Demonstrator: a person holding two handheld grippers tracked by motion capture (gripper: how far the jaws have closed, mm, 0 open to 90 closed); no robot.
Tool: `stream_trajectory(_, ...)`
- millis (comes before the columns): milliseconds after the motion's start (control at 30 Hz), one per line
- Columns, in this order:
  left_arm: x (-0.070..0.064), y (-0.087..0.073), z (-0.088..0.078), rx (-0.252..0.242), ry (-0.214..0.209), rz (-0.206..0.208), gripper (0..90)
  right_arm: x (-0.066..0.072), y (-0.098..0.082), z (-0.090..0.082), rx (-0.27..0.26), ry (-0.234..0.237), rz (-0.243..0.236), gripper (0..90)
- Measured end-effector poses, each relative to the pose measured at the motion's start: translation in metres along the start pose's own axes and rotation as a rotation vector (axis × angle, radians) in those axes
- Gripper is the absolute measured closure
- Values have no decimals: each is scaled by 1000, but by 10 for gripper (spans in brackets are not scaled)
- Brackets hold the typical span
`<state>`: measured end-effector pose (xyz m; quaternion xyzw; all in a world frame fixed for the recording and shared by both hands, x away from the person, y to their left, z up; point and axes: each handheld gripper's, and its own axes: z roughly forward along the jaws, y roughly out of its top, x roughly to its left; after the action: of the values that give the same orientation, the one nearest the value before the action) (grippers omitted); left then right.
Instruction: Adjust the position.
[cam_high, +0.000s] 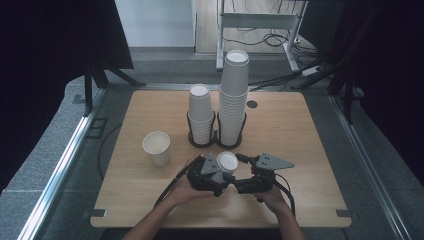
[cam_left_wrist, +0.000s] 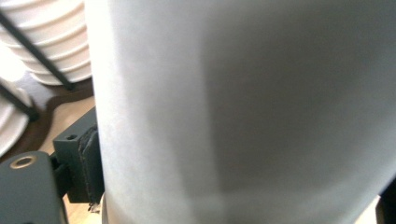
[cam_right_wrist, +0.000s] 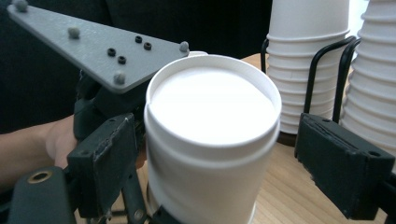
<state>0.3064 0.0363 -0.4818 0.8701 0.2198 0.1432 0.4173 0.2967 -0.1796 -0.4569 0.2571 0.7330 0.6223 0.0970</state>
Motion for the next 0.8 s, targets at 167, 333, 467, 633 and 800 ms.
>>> stream_trajectory(167, -6, 1, 2, 1, -32, 15, 119, -1, -3, 3, -1, 27, 14, 137)
stream_trajectory(333, -9, 1, 5, 11, -48, 24, 118, -1, -7, 6, 10, 41, 13, 181)
stream_trajectory(467, -8, 1, 6, 14, -51, 11, 110, -2, -9, 7, 4, 51, 12, 221)
stream_trajectory(633, -8, 2, 6, 15, -43, -13, 88, -4, -10, 7, -5, 53, 31, 228)
stream_trajectory(800, -4, 2, 1, 2, -45, -37, 53, -11, -12, 4, -27, 43, 82, 231)
